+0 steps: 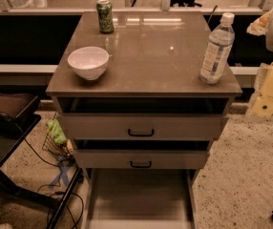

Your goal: Move blue plastic bottle near green can

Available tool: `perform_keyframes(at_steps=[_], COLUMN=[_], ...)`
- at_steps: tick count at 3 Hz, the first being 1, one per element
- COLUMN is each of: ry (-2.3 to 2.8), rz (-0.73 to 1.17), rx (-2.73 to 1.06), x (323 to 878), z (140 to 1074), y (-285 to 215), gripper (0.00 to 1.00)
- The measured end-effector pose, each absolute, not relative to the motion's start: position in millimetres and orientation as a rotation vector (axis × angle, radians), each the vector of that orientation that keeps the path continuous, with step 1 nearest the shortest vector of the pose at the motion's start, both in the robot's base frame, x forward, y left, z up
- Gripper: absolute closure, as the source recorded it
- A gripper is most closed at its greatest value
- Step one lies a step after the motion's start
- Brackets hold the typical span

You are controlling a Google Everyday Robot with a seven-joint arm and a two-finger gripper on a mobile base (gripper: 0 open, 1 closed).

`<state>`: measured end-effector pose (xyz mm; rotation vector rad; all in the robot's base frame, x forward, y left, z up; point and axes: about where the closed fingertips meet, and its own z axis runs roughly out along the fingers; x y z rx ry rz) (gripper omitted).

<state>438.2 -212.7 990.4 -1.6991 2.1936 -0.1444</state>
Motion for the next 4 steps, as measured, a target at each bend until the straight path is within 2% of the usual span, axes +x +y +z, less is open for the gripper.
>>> perform_keyframes(at_steps=[2,3,4], ry=[2.202,2.209,2.176], rz=[-0.11,-0.008,0.061], rx=[-1.662,-1.385,-1.147], x=[431.7,429.0,403.7], z=[994.0,1003.8,996.0], y=[-216.2,-234.8,-250.1], gripper=[0.0,0.0,0.0])
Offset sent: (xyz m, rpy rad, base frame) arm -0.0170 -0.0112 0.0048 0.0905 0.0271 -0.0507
